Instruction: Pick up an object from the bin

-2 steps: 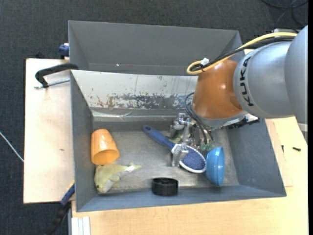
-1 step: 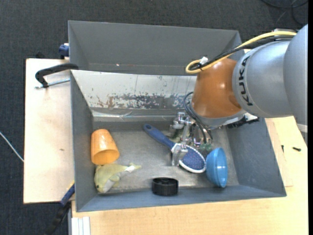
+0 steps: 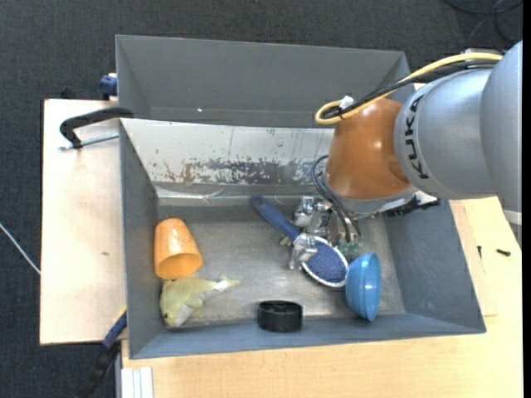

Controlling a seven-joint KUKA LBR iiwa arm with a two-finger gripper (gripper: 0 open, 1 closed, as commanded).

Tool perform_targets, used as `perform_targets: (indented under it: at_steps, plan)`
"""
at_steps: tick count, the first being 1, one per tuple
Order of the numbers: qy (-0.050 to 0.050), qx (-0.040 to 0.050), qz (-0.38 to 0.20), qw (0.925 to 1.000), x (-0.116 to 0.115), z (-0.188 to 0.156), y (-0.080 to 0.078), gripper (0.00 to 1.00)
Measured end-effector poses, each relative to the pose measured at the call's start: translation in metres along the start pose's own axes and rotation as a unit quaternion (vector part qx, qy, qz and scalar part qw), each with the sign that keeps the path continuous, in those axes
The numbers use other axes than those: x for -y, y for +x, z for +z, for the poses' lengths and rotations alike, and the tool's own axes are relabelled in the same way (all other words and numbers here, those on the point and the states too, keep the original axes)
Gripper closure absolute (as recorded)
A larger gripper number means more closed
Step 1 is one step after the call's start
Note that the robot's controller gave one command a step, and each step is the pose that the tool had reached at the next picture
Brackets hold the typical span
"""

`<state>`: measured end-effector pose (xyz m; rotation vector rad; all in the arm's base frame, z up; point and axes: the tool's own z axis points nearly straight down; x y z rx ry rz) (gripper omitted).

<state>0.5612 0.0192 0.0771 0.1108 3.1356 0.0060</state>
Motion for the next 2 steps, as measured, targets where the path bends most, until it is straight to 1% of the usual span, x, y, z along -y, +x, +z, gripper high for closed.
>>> perform_targets:
  at_steps: [2]
  plan:
    - [0.001, 0.0016, 0.000, 1.0000, -0.003, -0.065, -0.003, 1.00]
